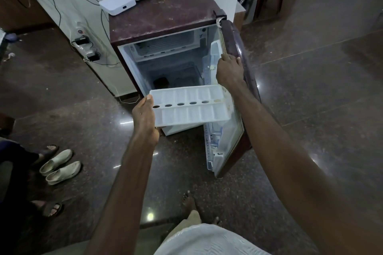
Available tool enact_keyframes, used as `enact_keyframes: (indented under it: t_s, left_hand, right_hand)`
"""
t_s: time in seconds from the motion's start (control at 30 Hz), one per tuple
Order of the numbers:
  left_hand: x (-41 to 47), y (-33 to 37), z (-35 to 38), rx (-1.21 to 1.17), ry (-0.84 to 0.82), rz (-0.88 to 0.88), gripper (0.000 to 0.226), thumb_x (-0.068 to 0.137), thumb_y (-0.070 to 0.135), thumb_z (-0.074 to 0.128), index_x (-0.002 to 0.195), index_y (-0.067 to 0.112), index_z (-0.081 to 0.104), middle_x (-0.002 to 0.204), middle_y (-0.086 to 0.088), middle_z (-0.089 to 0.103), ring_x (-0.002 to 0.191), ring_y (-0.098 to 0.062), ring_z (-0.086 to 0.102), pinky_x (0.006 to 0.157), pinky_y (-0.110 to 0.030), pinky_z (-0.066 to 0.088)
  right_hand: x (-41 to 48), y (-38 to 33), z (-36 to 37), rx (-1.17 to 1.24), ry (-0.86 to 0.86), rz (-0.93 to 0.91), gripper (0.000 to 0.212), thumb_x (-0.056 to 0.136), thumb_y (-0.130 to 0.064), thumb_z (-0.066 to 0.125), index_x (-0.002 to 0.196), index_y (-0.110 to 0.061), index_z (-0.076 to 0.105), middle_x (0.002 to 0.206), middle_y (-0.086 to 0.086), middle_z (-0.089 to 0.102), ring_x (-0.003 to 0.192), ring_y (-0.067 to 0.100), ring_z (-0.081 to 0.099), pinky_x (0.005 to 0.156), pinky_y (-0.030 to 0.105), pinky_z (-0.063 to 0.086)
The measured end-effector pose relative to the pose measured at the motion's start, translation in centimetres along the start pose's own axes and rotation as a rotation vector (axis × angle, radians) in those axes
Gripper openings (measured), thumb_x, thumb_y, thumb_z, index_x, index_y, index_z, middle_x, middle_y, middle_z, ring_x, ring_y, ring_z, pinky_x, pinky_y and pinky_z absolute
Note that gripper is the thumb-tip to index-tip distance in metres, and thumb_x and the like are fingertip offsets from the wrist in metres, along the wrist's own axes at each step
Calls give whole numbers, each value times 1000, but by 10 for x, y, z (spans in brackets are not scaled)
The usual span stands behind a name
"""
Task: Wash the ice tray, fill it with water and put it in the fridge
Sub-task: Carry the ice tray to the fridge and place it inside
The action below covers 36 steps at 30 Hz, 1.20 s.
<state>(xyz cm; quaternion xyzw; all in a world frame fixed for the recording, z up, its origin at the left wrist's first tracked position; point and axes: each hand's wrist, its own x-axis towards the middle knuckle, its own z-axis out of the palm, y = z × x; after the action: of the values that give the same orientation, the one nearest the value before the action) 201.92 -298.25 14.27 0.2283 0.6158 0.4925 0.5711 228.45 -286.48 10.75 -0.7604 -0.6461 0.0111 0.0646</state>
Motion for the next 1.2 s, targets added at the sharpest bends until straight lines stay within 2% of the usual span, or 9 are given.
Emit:
enact_keyframes:
  t_s: [0.17,0.33,0.6,0.7,0.83,0.93,1.0,1.07,1.2]
  left_hand:
    - [29,3,8,10,-1,26,36,109,31,52,138,13,63,123,-12,71,106,-30,70,60,-31,59]
    - [52,3,12,28,-10,13,36,108,31,54,139,13,63,131,-15,69,116,-34,68,74,-36,59]
    - [75,-2,16,35,-29,-5,37,108,33,55,139,15,62,121,-9,69,104,-28,68,60,-30,57]
    - [86,-5,20,33,-32,-5,36,107,33,55,138,16,62,124,-11,69,108,-30,68,74,-39,60]
    - [105,-7,26,42,-32,1,27,108,34,53,126,19,66,119,-10,70,110,-32,68,86,-46,59]
    - [121,-4,33,15,-28,2,16,108,32,54,112,22,66,109,-4,69,111,-32,67,94,-53,59]
    - [134,-2,37,-6,-14,9,17,108,30,54,114,19,66,112,-6,68,118,-36,67,101,-60,55]
    - [146,0,41,-22,-6,17,20,109,29,53,119,17,65,116,-9,67,123,-38,65,103,-64,52]
    - [171,-1,49,-29,-1,-5,16,109,30,54,115,19,64,115,-8,67,117,-36,67,101,-66,53]
  right_hand:
    - [0,11,4,-15,11,-2,60,95,-4,57,153,-1,42,165,11,33,155,29,26,130,52,11]
    - [-2,32,5,-51,28,-70,63,97,-7,62,154,-3,37,167,8,29,157,26,24,130,51,12]
    - [-5,69,12,-91,104,-174,53,108,-30,49,155,-6,39,166,3,33,156,22,26,129,47,17]
    - [-1,85,11,-51,101,-167,48,105,-24,55,150,-10,48,164,0,39,154,20,31,129,47,15]
    - [0,65,5,266,198,-4,33,99,-12,62,130,-3,67,141,9,64,134,27,56,123,46,32]
    - [-9,26,9,508,278,125,26,103,-19,54,100,-4,75,104,12,76,97,29,69,89,39,52]
    - [-16,3,18,616,206,217,41,107,-28,48,73,-10,62,75,5,64,72,22,59,69,38,35]
    - [-20,-11,30,692,132,289,47,109,-35,44,69,-12,53,68,3,55,65,21,50,65,35,22]
    - [-25,-25,51,810,69,345,50,108,-35,46,72,-3,56,69,11,60,70,31,58,65,37,29]
